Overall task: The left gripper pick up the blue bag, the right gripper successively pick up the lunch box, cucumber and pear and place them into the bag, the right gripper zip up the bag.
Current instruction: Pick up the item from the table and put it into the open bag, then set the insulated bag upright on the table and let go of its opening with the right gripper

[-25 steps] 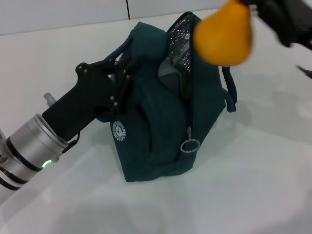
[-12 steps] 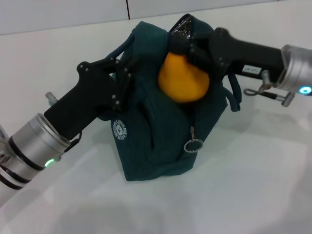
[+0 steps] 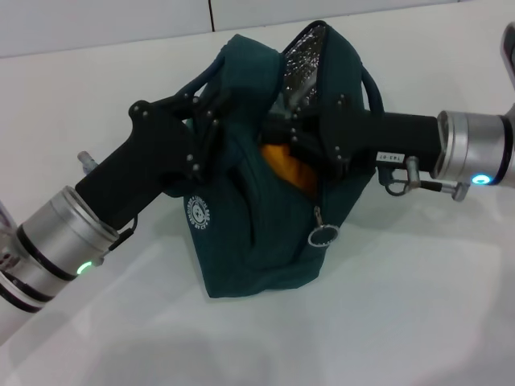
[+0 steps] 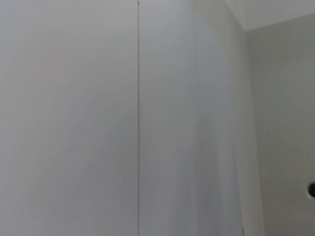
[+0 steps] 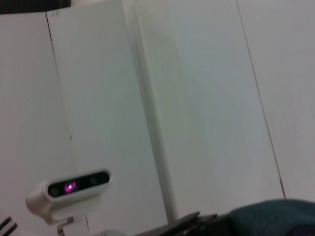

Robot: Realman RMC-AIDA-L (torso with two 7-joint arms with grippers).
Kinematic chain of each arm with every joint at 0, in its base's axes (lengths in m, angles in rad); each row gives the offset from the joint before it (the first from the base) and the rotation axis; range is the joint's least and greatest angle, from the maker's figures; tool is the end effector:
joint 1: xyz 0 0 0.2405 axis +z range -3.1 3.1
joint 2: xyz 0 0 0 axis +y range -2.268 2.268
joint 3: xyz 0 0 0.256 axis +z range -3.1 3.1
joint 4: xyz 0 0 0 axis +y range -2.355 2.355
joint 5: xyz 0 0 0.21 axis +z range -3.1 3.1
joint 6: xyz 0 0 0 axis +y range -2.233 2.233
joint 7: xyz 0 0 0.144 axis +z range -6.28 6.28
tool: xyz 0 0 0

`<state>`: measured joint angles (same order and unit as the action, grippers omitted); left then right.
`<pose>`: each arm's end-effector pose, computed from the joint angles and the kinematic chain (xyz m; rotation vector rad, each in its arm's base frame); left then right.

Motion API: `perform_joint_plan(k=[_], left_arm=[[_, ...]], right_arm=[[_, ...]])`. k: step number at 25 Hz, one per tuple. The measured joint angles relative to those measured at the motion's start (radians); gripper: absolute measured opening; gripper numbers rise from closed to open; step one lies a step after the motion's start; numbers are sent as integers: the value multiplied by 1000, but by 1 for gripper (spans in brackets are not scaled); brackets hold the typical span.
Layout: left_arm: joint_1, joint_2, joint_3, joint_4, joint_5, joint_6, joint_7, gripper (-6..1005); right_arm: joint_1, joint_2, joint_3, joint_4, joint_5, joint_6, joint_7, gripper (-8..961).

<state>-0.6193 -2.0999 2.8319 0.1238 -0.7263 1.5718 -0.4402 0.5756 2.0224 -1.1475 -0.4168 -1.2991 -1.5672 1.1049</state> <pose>-0.2007 0.3046 -0.0711 -2.2440 -0.1820 -1.3129 0.2077 0.3337 -0.0176 -2.6556 0.3359 1.1853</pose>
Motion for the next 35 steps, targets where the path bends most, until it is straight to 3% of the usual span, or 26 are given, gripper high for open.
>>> perform_joint_plan(k=[17, 19, 22, 25, 30, 35], left_arm=[[3, 1, 0, 5, -4, -13, 0, 45], [3, 1, 0, 5, -4, -19, 0, 45], [5, 1, 0, 4, -5, -28, 1, 45], [6, 2, 0, 6, -8, -35, 22, 45], [2, 3, 0, 10, -8, -36, 41, 45], [-1, 3, 0, 6, -9, -46, 52, 45]], right_arm=[[-55, 0, 6, -4, 59, -35, -81, 178], [-79, -4, 7, -12, 104, -68, -88, 239], [-138, -21, 17, -37, 178, -112, -97, 330], [-219, -53, 53, -74, 188, -144, -92, 455], [-310, -111, 64, -76, 164, -156, -88, 453], [-318, -121, 70, -48, 89, -111, -57, 452]])
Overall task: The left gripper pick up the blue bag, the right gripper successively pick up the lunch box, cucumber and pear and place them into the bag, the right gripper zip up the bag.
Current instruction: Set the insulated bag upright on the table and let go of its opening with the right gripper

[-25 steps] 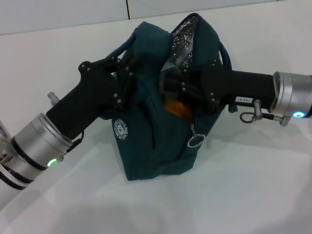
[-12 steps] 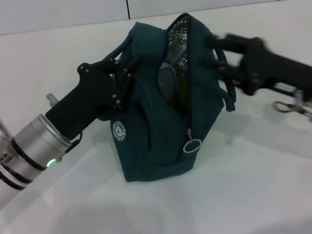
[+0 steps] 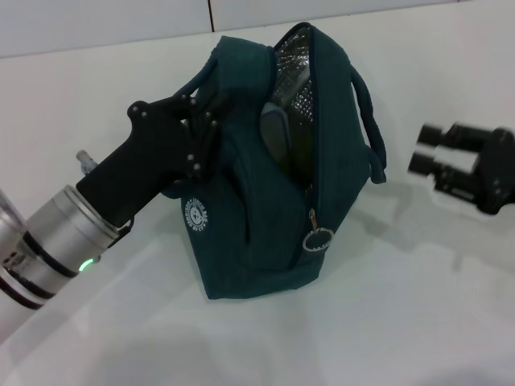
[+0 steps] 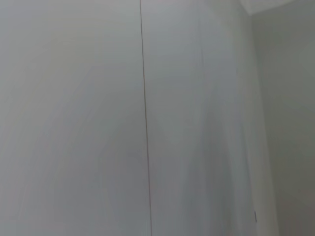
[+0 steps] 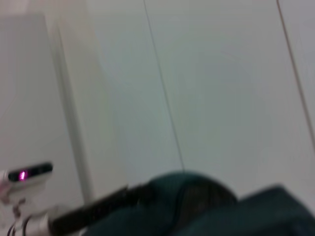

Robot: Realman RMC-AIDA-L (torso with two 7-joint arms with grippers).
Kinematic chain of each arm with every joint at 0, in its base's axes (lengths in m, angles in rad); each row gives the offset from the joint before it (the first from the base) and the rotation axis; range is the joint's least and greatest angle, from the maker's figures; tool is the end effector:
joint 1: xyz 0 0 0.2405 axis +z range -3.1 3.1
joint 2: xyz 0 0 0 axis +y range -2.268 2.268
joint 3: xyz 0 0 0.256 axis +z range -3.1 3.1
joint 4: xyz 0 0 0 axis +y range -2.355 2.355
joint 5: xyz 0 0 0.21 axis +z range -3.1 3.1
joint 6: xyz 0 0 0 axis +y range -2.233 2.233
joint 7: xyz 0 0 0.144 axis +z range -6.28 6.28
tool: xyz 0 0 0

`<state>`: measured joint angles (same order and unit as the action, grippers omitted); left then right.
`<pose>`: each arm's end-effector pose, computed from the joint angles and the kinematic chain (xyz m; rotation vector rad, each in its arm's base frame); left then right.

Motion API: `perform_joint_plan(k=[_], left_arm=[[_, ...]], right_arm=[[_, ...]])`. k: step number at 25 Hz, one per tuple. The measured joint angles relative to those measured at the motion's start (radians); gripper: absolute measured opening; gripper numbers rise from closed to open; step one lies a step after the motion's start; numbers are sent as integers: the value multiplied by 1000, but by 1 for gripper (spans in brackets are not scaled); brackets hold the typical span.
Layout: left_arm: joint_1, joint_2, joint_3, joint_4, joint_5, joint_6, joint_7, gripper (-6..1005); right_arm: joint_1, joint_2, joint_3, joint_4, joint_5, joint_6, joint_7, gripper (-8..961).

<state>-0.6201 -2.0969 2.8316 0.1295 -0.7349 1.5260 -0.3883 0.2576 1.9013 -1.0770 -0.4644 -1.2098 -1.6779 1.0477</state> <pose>-0.2044 0.3090 -0.0737 -2.2377 -0.1521 -1.2384 0.3094 0.2677 0.0561 -2.3962 0.4534 1.0995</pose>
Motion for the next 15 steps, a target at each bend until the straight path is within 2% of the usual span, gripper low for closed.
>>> perform_joint_plan(k=[2, 3, 8, 15], left_arm=[[-3, 0, 0, 3, 0, -8, 1, 45], [-3, 0, 0, 5, 0, -9, 1, 45], [1, 1, 0, 6, 0, -9, 2, 45], [3, 1, 0, 1, 0, -6, 2, 45]], right_arm=[[8, 2, 0, 2, -45, 20, 15, 451], [27, 11, 0, 0, -111, 57, 35, 451], [69, 32, -6, 1, -155, 109, 42, 449], [118, 40, -11, 1, -168, 138, 47, 447]])
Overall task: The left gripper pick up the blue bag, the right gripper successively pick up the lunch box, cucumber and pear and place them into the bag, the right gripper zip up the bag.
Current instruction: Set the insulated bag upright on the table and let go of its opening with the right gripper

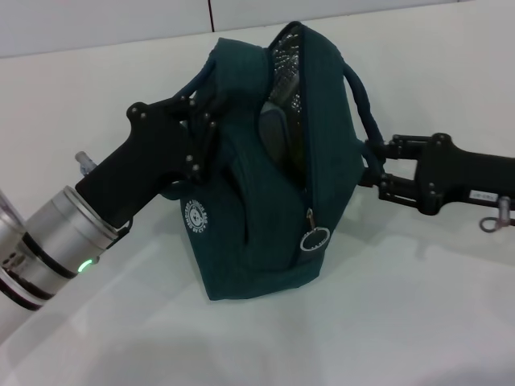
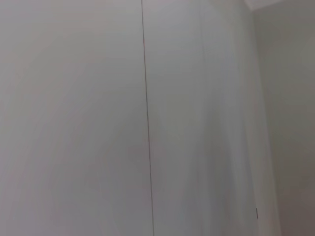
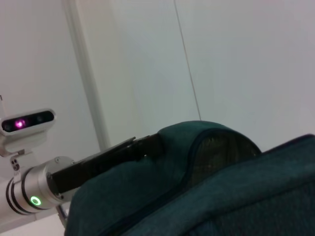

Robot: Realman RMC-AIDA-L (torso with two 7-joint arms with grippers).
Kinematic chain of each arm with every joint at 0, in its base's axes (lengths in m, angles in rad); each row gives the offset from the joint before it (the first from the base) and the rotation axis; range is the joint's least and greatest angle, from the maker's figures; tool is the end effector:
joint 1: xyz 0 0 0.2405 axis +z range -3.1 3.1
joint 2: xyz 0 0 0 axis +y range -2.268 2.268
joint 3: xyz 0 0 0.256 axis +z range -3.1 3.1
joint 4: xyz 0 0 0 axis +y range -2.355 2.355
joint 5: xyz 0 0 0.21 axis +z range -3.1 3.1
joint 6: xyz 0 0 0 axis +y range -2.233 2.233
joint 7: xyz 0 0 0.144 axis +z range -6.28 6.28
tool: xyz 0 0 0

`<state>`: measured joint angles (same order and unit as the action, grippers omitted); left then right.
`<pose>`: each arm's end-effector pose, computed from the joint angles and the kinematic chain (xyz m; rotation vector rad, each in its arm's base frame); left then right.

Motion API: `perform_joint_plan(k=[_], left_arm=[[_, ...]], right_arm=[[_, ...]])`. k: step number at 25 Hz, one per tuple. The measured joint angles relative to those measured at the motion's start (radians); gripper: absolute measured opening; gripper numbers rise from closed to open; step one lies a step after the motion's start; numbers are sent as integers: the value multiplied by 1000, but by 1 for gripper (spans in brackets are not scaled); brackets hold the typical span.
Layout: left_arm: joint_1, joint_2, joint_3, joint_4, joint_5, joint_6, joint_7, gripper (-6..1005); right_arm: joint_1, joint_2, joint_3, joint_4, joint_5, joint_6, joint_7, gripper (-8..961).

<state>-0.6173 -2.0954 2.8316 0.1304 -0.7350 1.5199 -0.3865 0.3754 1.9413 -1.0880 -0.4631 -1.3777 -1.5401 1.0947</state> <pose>-0.2060 0.3090 -0.0737 -2.2379 -0.1560 -1.2286 0.2912 0.3000 0.0183 -2.5577 0.4856 0.9390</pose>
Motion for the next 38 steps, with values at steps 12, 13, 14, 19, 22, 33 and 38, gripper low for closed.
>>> perform_joint_plan(k=[12, 13, 14, 19, 22, 33, 38], left_arm=[[21, 0, -2, -3, -12, 2, 33, 45], [25, -1, -2, -3, -15, 2, 45, 45], [29, -1, -2, -2, -18, 1, 64, 45], [49, -5, -2, 14, -27, -4, 146, 45], [66, -6, -2, 33, -32, -4, 200, 45], [123, -7, -2, 62, -95, -1, 297, 45], [131, -5, 4, 64, -96, -1, 321, 45]], right_arm=[[5, 35, 36, -20, -54, 35, -42, 310], [0, 43, 60, -26, -51, 35, -59, 291], [-7, 54, 93, -33, -47, 32, -81, 272], [0, 70, 164, -41, 22, 25, -152, 132], [30, 67, 164, -50, 47, 24, -152, 64], [77, 70, 154, -85, 43, 2, -141, 61], [86, 71, 140, -78, 38, 2, -142, 59]])
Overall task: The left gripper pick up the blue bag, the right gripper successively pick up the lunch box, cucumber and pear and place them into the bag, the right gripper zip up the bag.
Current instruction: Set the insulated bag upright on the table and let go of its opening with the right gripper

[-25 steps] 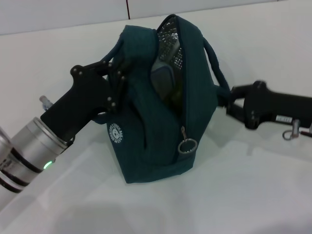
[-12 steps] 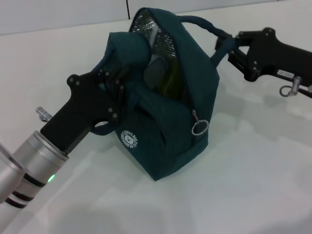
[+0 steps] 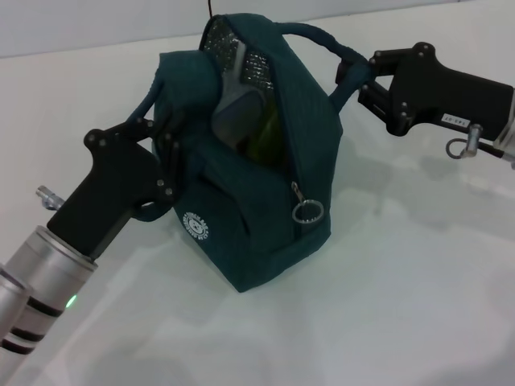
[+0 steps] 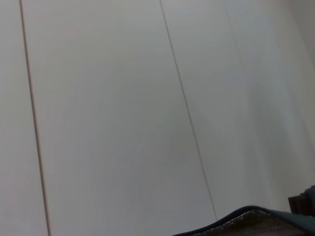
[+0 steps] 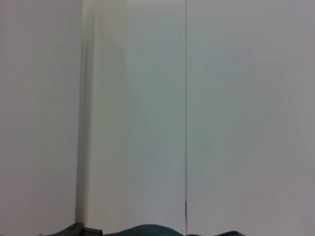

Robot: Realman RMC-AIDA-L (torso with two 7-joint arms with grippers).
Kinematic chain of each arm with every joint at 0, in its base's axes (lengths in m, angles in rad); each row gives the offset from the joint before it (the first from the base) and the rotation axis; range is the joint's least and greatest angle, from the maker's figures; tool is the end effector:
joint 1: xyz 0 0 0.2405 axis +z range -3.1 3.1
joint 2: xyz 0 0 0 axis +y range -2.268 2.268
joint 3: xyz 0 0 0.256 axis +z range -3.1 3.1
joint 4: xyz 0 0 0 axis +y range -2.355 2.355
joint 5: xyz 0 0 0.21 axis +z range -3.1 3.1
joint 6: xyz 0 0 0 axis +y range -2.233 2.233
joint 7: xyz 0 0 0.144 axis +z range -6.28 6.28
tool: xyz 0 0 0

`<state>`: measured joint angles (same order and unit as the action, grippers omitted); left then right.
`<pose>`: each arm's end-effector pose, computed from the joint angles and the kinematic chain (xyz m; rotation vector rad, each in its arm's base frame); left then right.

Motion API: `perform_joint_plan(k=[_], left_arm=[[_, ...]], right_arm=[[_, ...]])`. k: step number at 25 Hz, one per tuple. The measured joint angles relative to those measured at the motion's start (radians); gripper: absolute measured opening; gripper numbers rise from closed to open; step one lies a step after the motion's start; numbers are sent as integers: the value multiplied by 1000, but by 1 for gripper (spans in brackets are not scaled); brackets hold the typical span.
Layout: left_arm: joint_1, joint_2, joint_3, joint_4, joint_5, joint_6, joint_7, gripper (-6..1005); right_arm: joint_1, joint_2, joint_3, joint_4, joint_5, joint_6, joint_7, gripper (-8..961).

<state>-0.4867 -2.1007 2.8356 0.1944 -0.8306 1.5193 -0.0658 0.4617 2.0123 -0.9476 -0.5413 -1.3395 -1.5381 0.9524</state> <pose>-0.2328 0.2845 -0.0725 -2.0477 -0.0205 -1.0507 0.2432 0.3383 0.0302 -2.3909 0.1486 1.0532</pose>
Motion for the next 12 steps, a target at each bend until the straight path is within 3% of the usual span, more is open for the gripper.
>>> perform_joint_plan(k=[12], left_arm=[[-8, 1, 5, 0, 17, -5, 26, 45]], right_arm=[[7, 0, -2, 29, 4, 3, 8, 98]])
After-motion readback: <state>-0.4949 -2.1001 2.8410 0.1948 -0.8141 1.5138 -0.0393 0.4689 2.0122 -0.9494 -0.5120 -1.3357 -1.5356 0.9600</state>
